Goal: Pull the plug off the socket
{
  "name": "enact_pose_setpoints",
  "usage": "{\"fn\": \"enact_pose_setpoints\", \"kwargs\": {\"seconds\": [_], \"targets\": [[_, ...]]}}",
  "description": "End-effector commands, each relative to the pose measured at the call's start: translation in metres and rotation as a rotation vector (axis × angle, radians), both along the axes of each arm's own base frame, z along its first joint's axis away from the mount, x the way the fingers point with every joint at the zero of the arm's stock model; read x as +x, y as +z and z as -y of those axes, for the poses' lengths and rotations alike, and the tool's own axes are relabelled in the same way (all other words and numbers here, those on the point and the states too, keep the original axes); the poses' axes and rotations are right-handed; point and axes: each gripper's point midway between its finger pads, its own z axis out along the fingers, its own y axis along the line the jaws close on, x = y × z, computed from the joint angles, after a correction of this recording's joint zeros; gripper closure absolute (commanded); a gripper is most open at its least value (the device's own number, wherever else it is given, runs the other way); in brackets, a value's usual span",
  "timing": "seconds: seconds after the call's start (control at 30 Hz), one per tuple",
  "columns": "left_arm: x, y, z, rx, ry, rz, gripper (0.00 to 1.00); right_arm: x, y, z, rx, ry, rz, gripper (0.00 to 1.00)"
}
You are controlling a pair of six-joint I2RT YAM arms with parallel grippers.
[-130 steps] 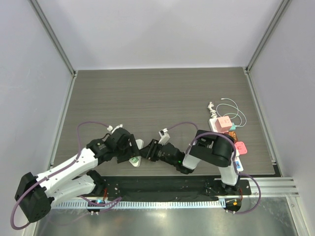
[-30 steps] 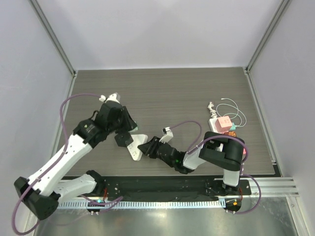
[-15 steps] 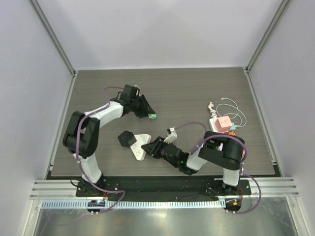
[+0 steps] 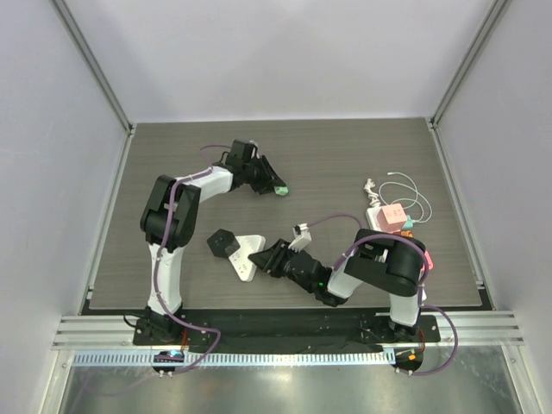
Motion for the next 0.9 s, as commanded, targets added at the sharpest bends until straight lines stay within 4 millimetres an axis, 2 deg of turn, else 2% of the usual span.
{"fn": "enact_pose_setpoints", "kwargs": {"seconds": [0.0, 0.07, 0.1, 0.17, 0.2, 0.27, 0.3, 0.33, 0.4, 0.43, 0.5, 0.57, 0.63, 0.67, 0.7, 0.73, 0.77, 0.8, 0.87], "targets": [[0.003, -0.003, 0.006, -0.001, -0.012, -0.005, 0.84, 0.004, -0.016, 0.011, -0.068, -0.020, 0.017, 0.99], [0.005, -0.009, 0.003, 0.025, -0.014, -0.010, 0.81, 0.004, -0.015, 0.010, -0.066, -0.017, 0.015, 0.99], [0.001, -0.019, 0.000, 0.051, -0.014, -0.042, 0.77, 0.004, -0.015, 0.010, -0.066, -0.017, 0.015, 0.99], [0.006, -0.018, 0.000, 0.072, -0.021, -0.032, 0.70, 0.004, -0.016, 0.010, -0.065, -0.017, 0.015, 0.99], [0.002, -0.024, -0.003, 0.094, -0.023, -0.056, 0.60, 0.003, -0.016, 0.010, -0.067, -0.016, 0.014, 0.99], [0.006, -0.020, -0.006, 0.119, -0.021, -0.049, 0.45, 0.004, -0.016, 0.010, -0.067, -0.017, 0.014, 0.99], [0.006, -0.020, -0.010, 0.146, -0.018, -0.047, 0.32, 0.004, -0.015, 0.010, -0.065, -0.017, 0.017, 0.99], [0.008, -0.010, -0.012, 0.156, -0.012, -0.024, 0.24, 0.005, -0.015, 0.010, -0.064, -0.017, 0.015, 0.99], [0.008, -0.006, -0.021, 0.208, 0.004, -0.006, 0.08, 0.004, -0.015, 0.010, -0.065, -0.017, 0.015, 0.99], [0.011, 0.010, -0.024, 0.213, 0.013, 0.023, 0.07, 0.004, -0.016, 0.010, -0.067, -0.017, 0.014, 0.99], [0.012, 0.022, -0.033, 0.263, 0.027, 0.041, 0.04, 0.004, -0.015, 0.010, -0.065, -0.017, 0.015, 0.99], [0.011, 0.046, -0.041, 0.283, 0.043, 0.078, 0.03, 0.004, -0.016, 0.010, -0.068, -0.016, 0.013, 0.99], [0.003, 0.056, -0.053, 0.321, 0.080, 0.050, 0.02, 0.004, -0.016, 0.009, -0.069, -0.015, 0.014, 0.99], [-0.003, 0.075, -0.058, 0.311, 0.091, 0.061, 0.02, 0.005, -0.016, 0.009, -0.071, -0.017, 0.013, 0.99], [-0.015, 0.072, -0.063, 0.321, 0.092, 0.031, 0.02, 0.005, -0.016, 0.009, -0.073, -0.015, 0.013, 0.99], [-0.021, 0.080, -0.064, 0.309, 0.097, 0.037, 0.02, 0.005, -0.016, 0.008, -0.073, -0.015, 0.013, 0.99], [-0.029, 0.098, -0.065, 0.278, 0.099, 0.065, 0.02, 0.004, -0.017, 0.008, -0.077, -0.014, 0.011, 0.99], [-0.040, 0.094, -0.069, 0.279, 0.092, 0.055, 0.02, 0.005, -0.017, 0.008, -0.077, -0.015, 0.011, 0.99], [-0.053, 0.100, -0.075, 0.293, 0.064, 0.077, 0.02, 0.005, -0.017, 0.009, -0.078, -0.017, 0.011, 0.99]]}}
